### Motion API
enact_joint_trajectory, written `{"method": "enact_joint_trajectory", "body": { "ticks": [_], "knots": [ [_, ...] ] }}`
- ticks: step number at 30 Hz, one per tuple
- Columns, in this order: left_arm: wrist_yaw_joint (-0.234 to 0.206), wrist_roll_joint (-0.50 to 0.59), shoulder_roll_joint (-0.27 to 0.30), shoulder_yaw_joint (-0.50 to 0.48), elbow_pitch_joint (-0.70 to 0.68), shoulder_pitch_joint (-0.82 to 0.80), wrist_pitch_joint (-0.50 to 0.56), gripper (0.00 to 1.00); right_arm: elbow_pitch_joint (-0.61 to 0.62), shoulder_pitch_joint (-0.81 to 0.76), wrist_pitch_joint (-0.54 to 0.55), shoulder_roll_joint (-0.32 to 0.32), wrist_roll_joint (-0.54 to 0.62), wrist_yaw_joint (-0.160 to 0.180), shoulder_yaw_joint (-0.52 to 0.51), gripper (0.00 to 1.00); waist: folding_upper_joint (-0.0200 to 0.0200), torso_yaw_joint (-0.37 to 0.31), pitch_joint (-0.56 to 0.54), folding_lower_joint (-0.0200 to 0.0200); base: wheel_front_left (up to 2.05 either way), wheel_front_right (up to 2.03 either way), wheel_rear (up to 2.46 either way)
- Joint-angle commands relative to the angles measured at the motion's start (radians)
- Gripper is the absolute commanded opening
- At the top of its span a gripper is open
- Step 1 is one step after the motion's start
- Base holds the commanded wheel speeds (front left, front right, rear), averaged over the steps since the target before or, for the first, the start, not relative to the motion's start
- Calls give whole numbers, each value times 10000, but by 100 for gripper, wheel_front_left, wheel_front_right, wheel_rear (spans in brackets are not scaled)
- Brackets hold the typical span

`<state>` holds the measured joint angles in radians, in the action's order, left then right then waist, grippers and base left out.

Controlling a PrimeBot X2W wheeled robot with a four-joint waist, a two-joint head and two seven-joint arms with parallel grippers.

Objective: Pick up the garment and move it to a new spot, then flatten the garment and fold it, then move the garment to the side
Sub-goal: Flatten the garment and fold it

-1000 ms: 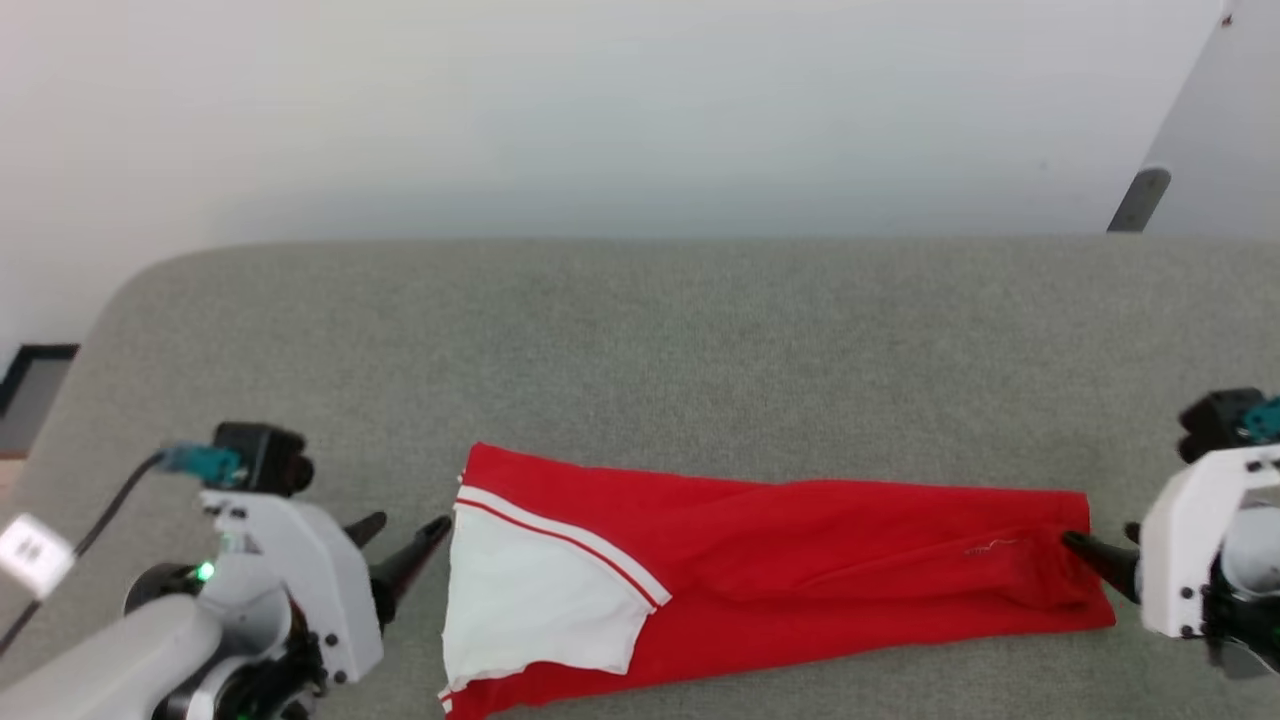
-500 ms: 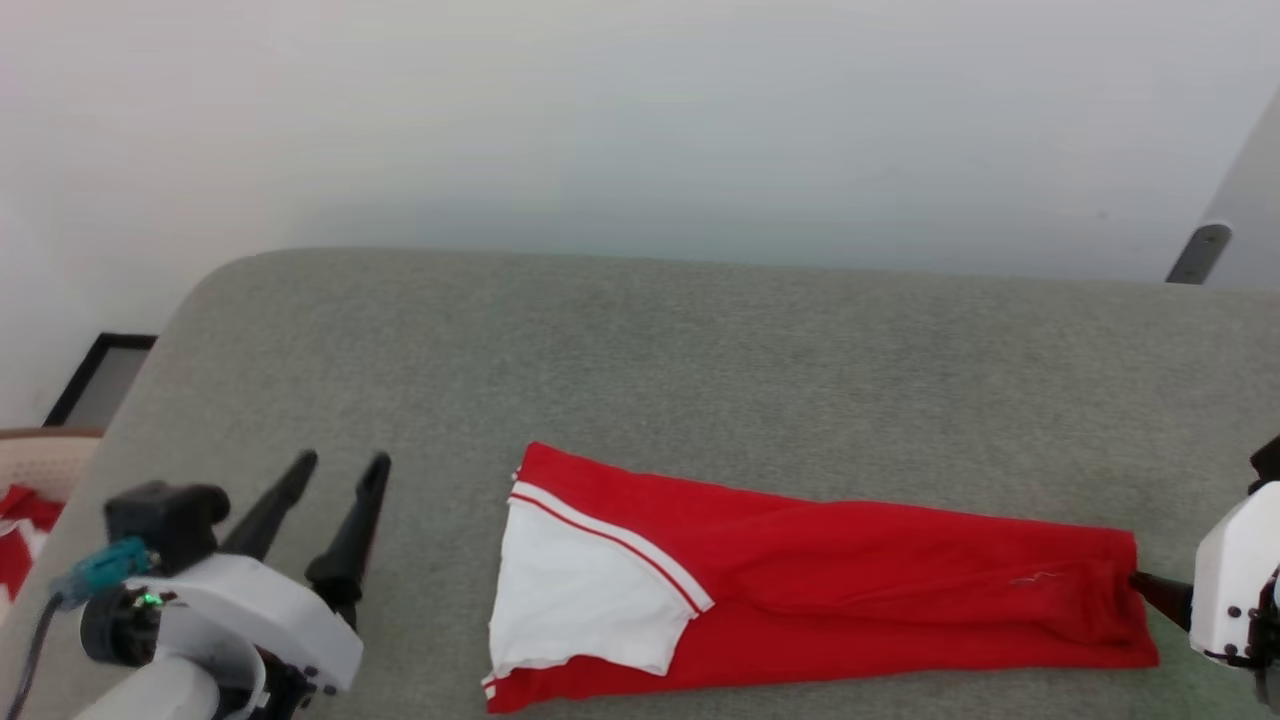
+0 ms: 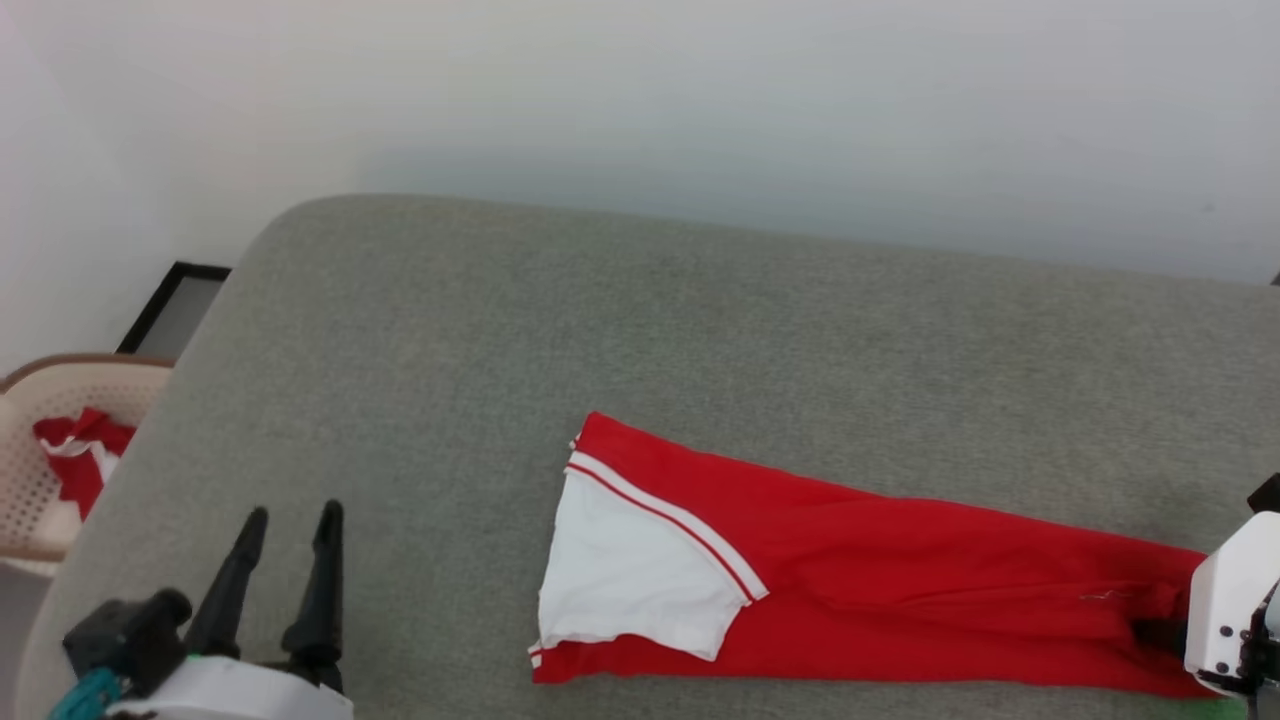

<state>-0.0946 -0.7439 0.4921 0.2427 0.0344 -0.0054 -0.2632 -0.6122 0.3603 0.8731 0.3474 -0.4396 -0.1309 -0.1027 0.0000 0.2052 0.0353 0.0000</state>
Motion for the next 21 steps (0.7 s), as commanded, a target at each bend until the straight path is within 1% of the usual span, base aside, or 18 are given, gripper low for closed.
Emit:
{"method": "enact_joint_trajectory", "body": {
  "ticks": [1, 2, 3, 4, 5, 7, 10, 13, 16, 21],
  "knots": [
    [112, 144, -128, -170, 77, 156, -3, 100, -134, 89, 11, -73, -110, 4, 57, 100, 0, 176, 169, 0, 0, 0, 0],
    [266, 362, -347, -422, 104, 173, -3, 100, -216, 70, -5, -137, -205, 0, 213, 100, 0, 224, 210, 0, 0, 0, 0],
    [383, 467, -612, -705, 136, 217, -3, 100, -268, 35, -75, -171, -266, -1, 325, 93, 0, 268, 249, 0, 0, 0, 0],
    [537, 591, -839, -938, 248, 339, -3, 100, -246, 21, -128, -206, -427, -3, 521, 42, 0, 300, 287, 0, 0, 0, 0],
    [695, 801, -1003, -1116, 294, 400, -3, 100, -212, 11, -200, -206, -614, -4, 691, 0, 0, 324, 330, 0, 0, 0, 0],
    [962, 1043, -1431, -1610, 273, 399, -3, 100, -127, -40, -306, -35, -927, -18, 1158, 0, 0, 345, 417, 0, 0, 0, 0],
    [1316, 1355, -1917, -2076, 382, 531, -4, 100, -115, -19, -490, 371, -1480, 2, 1553, 0, 0, 320, 535, 0, 0, 0, 0],
    [1564, 1682, -2250, -2466, 446, 558, -4, 100, -93, 56, -620, 673, -2061, 10, 1856, 0, 0, 254, 641, 0, 0, 0, 0],
    [1756, 1940, -2476, -2826, 473, 596, -4, 100, 3, 188, -765, 1049, -2533, 10, 2113, 0, 0, 141, 747, 0, 0, 0, 0],
    [1961, 2344, -2743, -3223, 382, 679, -4, 100, 97, 381, -1053, 1906, -2950, 19, 2292, 0, 0, -84, 834, 0, 0, 0, 0]
  ]
}}
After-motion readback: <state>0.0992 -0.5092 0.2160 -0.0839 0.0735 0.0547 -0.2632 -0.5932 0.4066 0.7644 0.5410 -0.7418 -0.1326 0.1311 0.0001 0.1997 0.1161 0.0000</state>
